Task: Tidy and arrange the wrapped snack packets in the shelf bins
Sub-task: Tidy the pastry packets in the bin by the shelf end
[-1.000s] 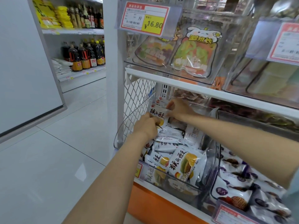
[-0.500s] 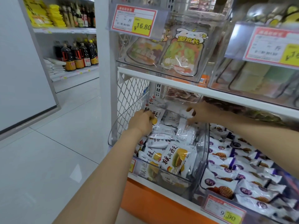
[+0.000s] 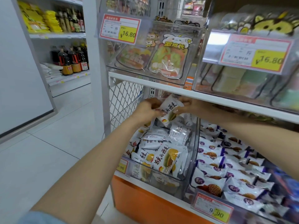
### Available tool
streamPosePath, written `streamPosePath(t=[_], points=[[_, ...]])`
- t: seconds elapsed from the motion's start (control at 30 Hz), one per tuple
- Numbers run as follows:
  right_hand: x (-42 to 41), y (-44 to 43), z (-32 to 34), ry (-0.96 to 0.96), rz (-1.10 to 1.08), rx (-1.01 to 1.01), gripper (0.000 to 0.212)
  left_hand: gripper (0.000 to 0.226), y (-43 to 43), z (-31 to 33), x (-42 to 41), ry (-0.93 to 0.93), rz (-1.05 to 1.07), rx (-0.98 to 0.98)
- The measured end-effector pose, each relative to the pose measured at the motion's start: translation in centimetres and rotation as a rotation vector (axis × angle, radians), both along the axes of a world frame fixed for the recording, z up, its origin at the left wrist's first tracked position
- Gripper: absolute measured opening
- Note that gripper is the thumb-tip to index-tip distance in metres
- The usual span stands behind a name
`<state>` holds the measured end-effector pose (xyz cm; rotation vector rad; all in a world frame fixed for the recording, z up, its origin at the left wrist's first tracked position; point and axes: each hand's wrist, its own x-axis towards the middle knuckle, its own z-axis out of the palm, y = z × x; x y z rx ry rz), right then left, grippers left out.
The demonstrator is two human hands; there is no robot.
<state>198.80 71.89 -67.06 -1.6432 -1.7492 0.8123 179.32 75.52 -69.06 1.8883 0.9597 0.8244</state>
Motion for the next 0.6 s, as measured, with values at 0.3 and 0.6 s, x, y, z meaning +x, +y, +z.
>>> streamPosePath(t=[0.3, 0.6], points=[[0.0, -1.2, -1.7, -1.008, 0.041, -0.044, 0.033, 0.032, 4.4, 1.4, -3.5, 1.002, -0.010, 0.552], [-0.5, -0.1, -3.4, -0.982, -0.043, -0.109, 0.028, 0.034, 6.7, -0.3, -3.3, 1.230, -0.032, 0.758]])
